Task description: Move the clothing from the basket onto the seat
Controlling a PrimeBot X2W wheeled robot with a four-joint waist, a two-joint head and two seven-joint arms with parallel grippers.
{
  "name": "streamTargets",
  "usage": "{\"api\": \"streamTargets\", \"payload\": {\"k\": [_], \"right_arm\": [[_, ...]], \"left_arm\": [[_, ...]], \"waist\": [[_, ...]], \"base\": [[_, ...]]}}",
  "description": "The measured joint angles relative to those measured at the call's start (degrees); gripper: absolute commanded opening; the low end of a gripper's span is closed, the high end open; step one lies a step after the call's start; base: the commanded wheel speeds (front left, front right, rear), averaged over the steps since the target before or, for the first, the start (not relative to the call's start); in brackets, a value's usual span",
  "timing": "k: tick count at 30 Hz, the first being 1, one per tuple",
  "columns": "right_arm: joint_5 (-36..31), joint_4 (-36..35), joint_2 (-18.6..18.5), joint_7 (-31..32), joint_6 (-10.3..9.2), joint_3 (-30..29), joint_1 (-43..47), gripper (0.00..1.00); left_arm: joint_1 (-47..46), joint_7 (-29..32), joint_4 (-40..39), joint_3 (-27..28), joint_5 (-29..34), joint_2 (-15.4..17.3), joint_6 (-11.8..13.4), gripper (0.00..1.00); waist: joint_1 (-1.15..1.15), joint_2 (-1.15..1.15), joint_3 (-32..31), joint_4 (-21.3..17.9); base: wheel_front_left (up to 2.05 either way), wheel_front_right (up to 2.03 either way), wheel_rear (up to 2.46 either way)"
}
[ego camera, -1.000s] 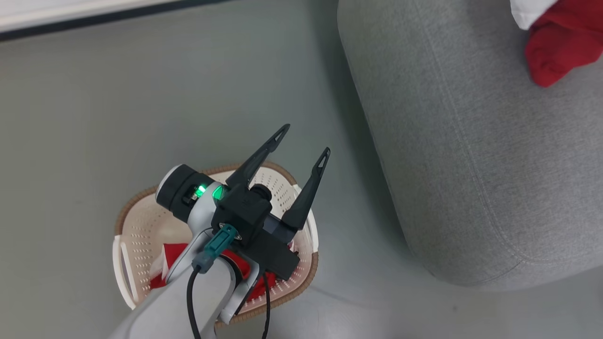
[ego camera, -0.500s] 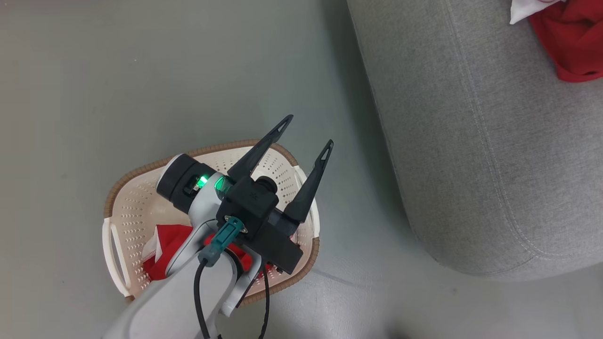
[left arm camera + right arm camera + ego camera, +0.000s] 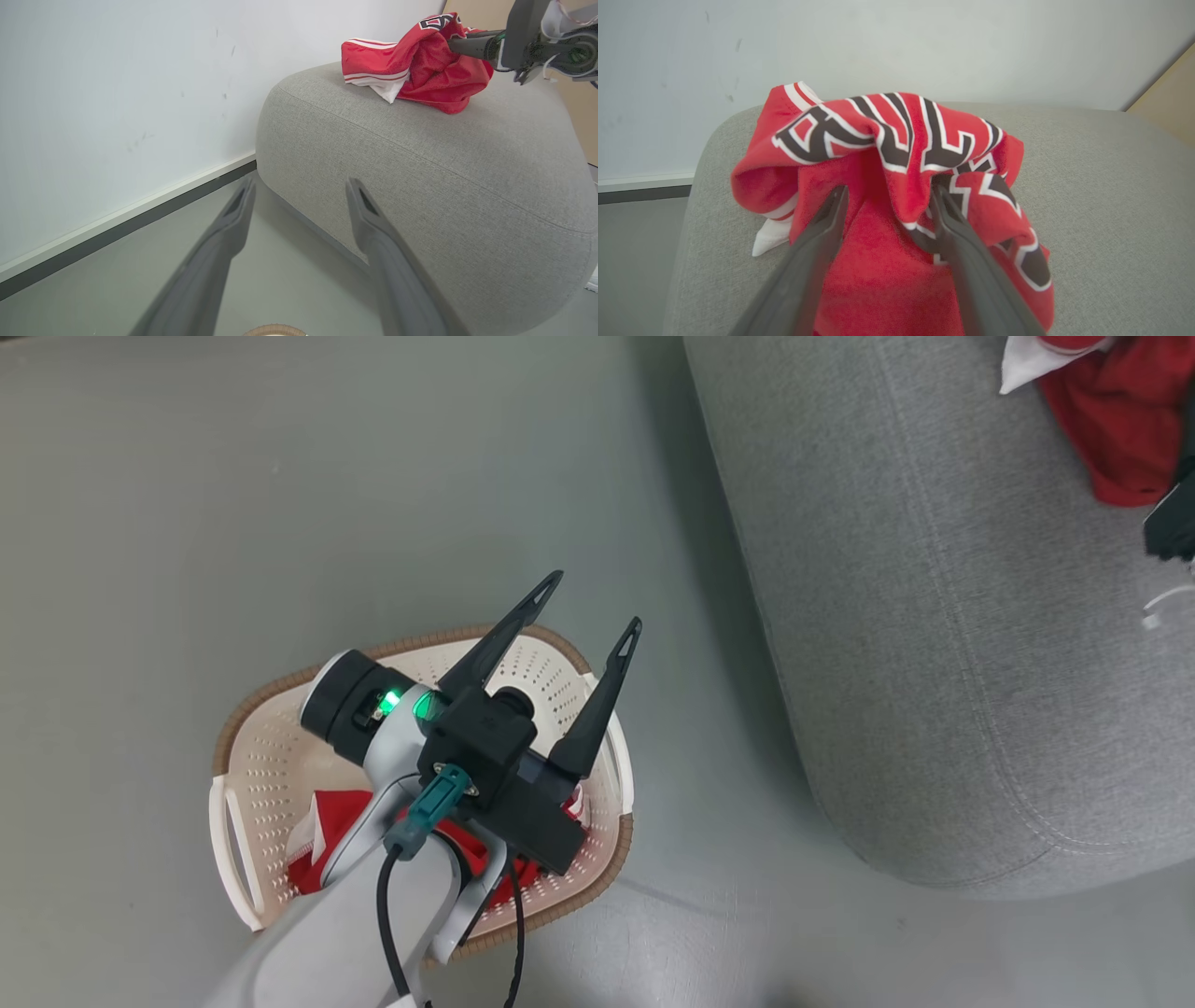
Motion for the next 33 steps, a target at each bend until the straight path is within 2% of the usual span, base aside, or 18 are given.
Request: {"api": "streamTargets", "payload": {"k": [20, 33], "right_arm": [[-1.58, -7.02, 1.22, -0.24, 1.00, 0.47, 11.34, 1.00], [-1.31, -14.11, 7.10, -0.24, 0.46, -0.48, 20.99, 1.00]], "left_arm": [[5.80, -5.75, 5.79, 3.49, -5.60, -2.04, 0.30, 1.00], [13.18, -7.59, 9.80, 10.81, -9.46, -1.70, 0.98, 1.00]], "waist": [[-0.01, -0.02, -10.67, -0.43], [-0.01, -0.02, -19.73, 3.68]], "base": [[0.00, 0.00, 0.00], [0.00, 0.00, 0.00]]}}
